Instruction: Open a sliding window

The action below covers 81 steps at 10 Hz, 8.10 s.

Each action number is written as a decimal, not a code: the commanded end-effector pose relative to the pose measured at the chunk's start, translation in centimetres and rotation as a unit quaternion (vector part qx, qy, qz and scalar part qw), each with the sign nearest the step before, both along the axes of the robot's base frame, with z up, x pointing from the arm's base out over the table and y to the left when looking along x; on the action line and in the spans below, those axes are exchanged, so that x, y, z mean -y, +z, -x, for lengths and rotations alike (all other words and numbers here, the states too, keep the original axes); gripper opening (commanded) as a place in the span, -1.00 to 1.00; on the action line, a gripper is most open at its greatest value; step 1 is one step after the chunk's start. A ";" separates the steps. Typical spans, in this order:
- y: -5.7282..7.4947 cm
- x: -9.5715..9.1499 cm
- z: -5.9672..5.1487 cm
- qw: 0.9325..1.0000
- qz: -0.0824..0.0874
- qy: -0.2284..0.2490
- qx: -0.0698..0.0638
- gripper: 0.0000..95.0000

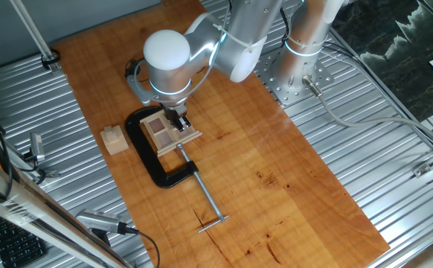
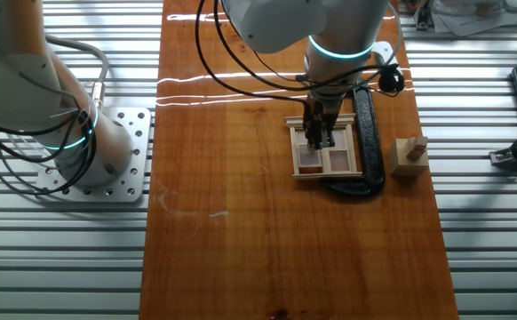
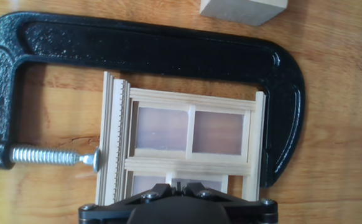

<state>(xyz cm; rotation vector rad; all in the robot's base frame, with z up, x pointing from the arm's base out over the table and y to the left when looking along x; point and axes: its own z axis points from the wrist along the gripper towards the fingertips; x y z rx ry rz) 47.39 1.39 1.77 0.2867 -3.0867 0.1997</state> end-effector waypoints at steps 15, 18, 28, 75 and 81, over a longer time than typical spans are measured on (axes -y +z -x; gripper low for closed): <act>0.1 0.0 0.1 1.000 0.005 -0.006 -0.004 -1.00; 0.1 0.0 0.1 1.000 0.006 -0.017 -0.002 -1.00; -0.1 -0.1 -0.1 1.000 0.011 -0.024 -0.005 -1.00; 0.0 -0.3 0.0 1.000 -0.002 -0.019 -0.019 -1.00; 0.1 -0.3 0.0 1.000 0.000 -0.013 -0.023 -1.00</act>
